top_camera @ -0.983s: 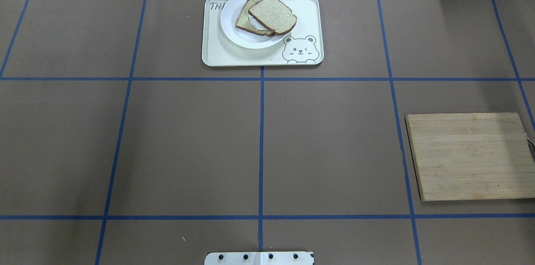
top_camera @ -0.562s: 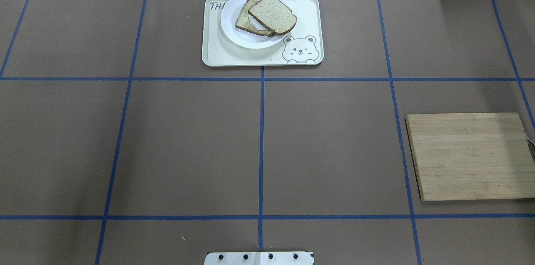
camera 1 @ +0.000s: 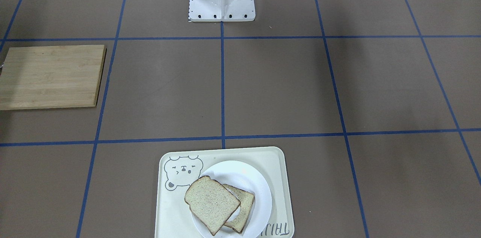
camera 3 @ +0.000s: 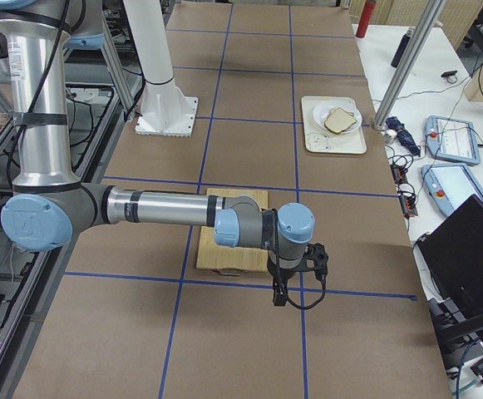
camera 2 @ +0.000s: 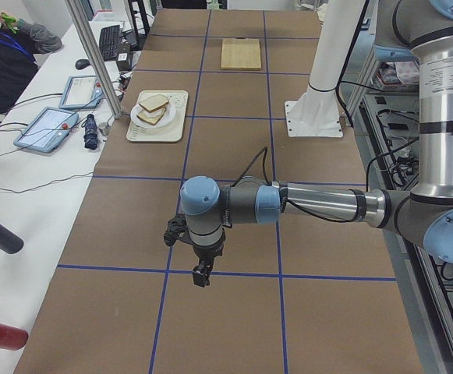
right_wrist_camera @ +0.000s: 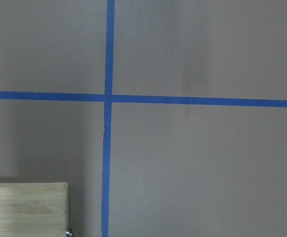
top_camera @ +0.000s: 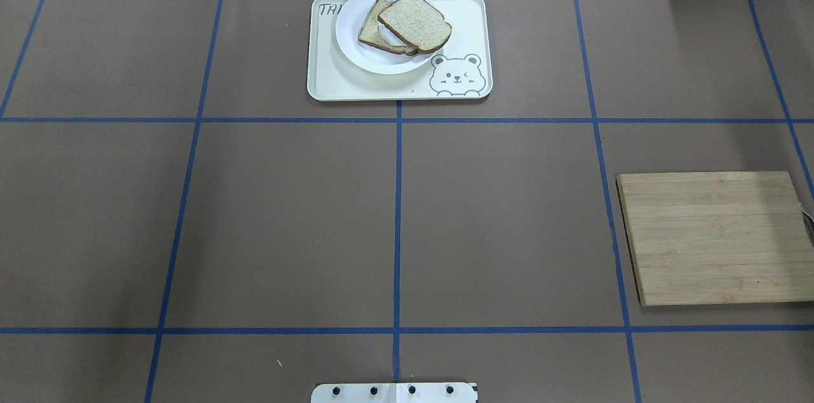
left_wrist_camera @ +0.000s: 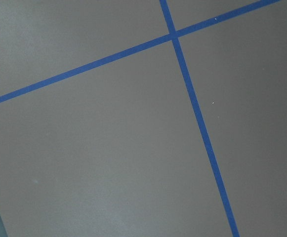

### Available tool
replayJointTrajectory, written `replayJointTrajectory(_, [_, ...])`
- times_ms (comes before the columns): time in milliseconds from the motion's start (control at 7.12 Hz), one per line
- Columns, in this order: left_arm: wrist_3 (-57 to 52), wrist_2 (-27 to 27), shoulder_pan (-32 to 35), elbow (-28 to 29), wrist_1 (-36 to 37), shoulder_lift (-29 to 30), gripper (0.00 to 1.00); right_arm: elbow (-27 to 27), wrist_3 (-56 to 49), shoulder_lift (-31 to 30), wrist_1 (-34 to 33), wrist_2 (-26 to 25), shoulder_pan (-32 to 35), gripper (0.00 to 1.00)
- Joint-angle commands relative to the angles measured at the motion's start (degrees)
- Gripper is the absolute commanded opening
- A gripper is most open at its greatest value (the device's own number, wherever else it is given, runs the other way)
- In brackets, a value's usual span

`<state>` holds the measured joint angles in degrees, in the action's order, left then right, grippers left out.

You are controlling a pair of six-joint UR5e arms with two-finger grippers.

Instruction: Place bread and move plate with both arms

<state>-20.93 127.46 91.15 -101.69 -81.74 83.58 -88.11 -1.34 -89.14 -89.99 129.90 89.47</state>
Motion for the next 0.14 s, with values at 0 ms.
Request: replayJointTrajectory(0, [0.0,0.1,0.0,-0.1,-0.1,0.0,0.99,0.0,-0.1,0.0,0.1,0.0,0.0,1.0])
